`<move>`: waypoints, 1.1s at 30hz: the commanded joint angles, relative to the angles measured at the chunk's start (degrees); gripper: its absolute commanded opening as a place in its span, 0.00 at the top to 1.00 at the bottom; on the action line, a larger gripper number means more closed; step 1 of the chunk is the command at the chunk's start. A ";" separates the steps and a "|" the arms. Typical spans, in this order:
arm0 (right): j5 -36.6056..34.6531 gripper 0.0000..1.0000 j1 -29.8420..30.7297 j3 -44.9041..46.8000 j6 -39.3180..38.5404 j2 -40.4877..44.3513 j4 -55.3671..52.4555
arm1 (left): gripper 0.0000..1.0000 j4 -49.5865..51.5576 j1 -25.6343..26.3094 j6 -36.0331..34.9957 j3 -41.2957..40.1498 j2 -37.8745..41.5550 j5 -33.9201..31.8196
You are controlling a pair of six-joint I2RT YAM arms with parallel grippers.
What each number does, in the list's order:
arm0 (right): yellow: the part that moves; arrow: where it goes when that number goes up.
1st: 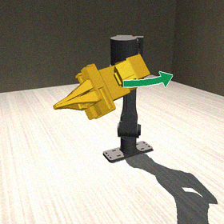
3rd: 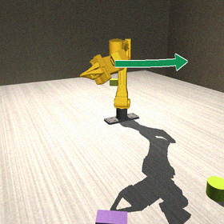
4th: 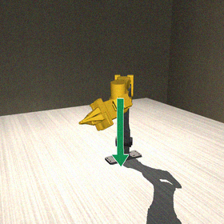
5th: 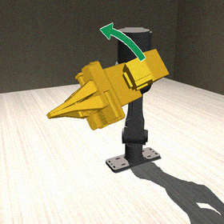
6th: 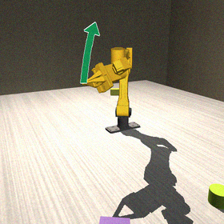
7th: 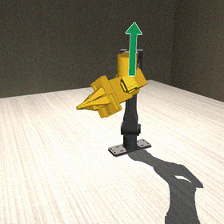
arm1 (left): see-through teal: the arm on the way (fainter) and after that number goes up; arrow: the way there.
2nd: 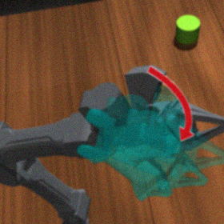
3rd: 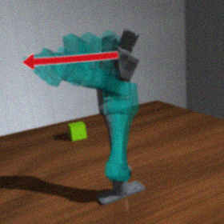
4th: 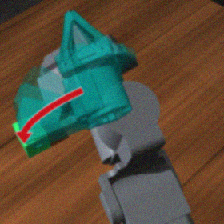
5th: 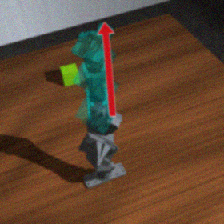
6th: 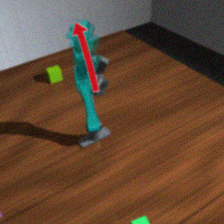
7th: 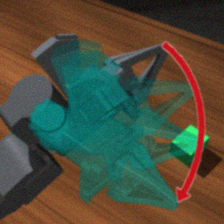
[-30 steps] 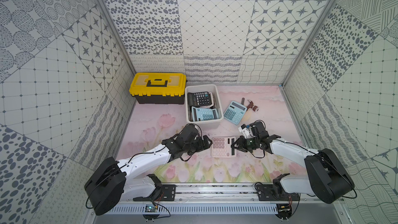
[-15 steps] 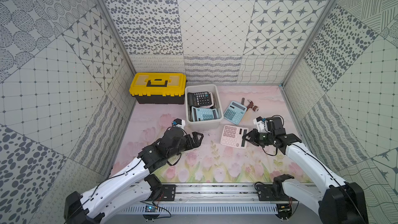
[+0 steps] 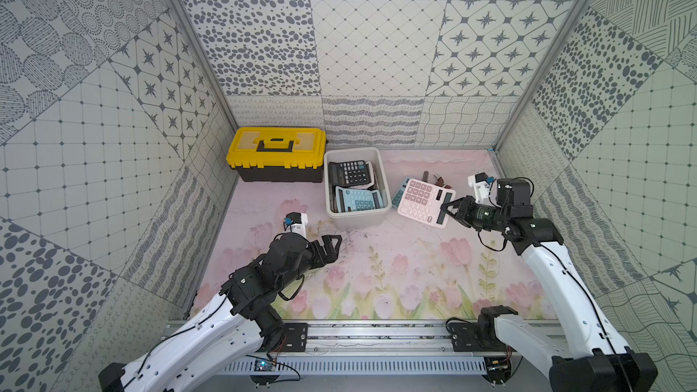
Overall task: Put the calculator in the storage box
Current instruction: Pick up the calculator at the center of the board, then place the calculator in the storage box.
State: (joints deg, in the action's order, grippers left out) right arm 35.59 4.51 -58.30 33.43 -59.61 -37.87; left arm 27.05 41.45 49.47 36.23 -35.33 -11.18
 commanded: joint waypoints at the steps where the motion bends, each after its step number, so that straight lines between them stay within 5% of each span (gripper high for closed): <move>1: 3.96 1.00 2.43 -5.25 2.63 -4.62 6.37 | 0.00 1.01 -0.24 -1.79 -1.24 0.88 -2.45; 13: 0.29 1.00 14.57 -30.14 1.94 -31.00 7.57 | 0.00 1.78 -0.32 -2.11 -1.69 1.24 -2.45; 33: -7.25 1.00 20.42 -71.41 -4.56 -66.60 -8.01 | 0.00 0.29 -0.32 -2.73 -2.08 -0.77 -1.76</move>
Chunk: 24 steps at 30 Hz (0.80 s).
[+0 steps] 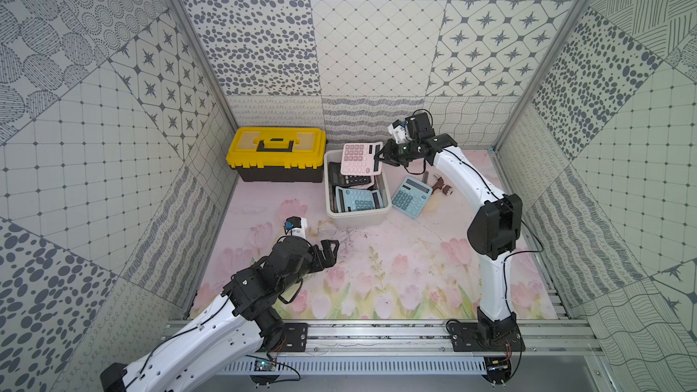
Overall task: Put the calculator in the storage box
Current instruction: Place the calculator in the storage box.
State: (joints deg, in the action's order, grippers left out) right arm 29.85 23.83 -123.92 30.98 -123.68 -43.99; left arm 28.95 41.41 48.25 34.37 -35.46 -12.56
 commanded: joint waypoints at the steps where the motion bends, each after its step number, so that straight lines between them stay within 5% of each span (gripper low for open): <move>1: -1.74 1.00 1.34 -8.15 -2.47 -4.11 -3.08 | 0.00 -1.63 -0.28 -1.63 -0.27 -0.64 -0.36; 9: -1.09 0.99 2.17 -27.50 -3.49 -16.99 -11.80 | 0.00 -1.49 -0.28 -1.68 -0.57 -0.56 -0.10; 19: 1.62 0.96 2.29 -27.66 -3.27 -20.24 -12.35 | 0.00 -1.95 -0.33 -1.92 -0.54 -0.74 0.16; 24: 1.35 0.74 2.27 -28.23 -3.21 -20.60 -12.43 | 0.00 -2.02 -0.28 -2.02 -0.01 -1.38 0.43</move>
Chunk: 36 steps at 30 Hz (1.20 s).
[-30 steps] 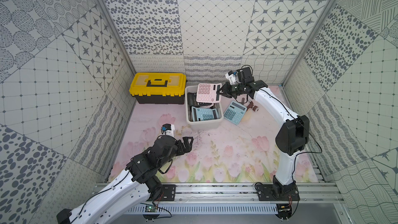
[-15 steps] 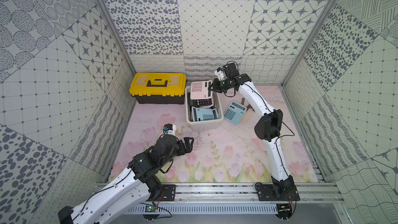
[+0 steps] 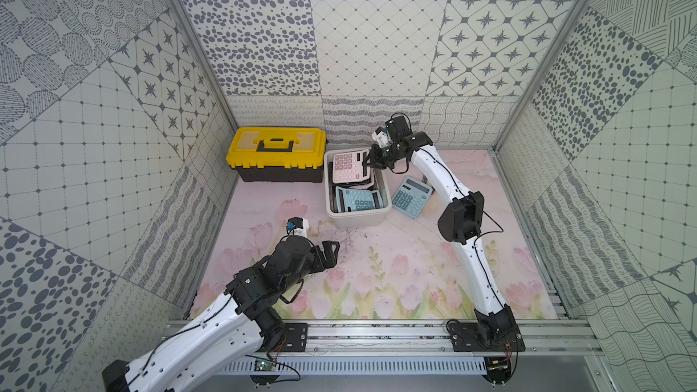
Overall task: Put the calculator in the storage box
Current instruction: Place the calculator in the storage box.
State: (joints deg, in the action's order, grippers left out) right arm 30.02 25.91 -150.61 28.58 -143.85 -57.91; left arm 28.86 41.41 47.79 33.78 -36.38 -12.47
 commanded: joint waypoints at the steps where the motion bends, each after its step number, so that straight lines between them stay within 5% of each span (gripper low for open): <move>1: 1.18 0.72 0.19 -1.61 -0.74 -0.39 1.50 | 0.00 -1.80 -0.29 -1.58 0.59 -0.44 0.43; 19: 1.54 0.53 -3.68 -7.22 1.54 -1.05 1.65 | 0.00 -2.77 -0.28 -1.03 2.28 -4.12 3.85; 36: -0.79 0.31 -13.02 14.34 -4.73 11.48 2.77 | 0.00 -13.15 2.05 -1.98 2.93 -17.10 16.10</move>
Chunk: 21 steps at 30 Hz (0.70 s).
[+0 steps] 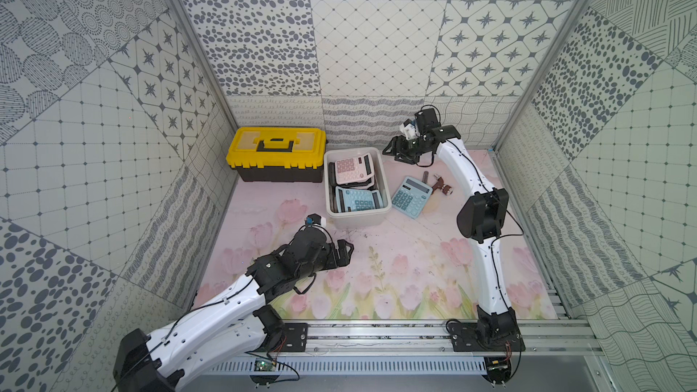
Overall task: Put the calculator in the storage box
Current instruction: Place the calculator in the storage box, then move the calculator to the center of the board.
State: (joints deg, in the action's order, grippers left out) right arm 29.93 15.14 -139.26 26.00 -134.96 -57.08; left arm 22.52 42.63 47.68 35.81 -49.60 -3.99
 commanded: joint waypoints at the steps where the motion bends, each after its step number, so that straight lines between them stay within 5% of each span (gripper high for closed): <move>1: -0.90 0.31 -2.83 4.23 -2.34 2.77 2.37 | 0.00 -7.12 1.04 -1.85 1.01 -4.90 8.33; 11: -0.26 0.28 -8.24 7.27 -2.80 -1.17 4.26 | 0.00 -8.71 1.93 -1.69 2.07 -8.95 9.17; 21: 2.61 0.29 -9.92 4.11 -3.37 -8.45 4.26 | 0.00 -5.71 1.84 -4.53 1.74 -9.54 2.44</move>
State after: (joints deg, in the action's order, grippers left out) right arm 31.11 5.19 -133.51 23.66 -141.47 -53.98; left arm 16.88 44.49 46.24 36.93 -58.81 1.43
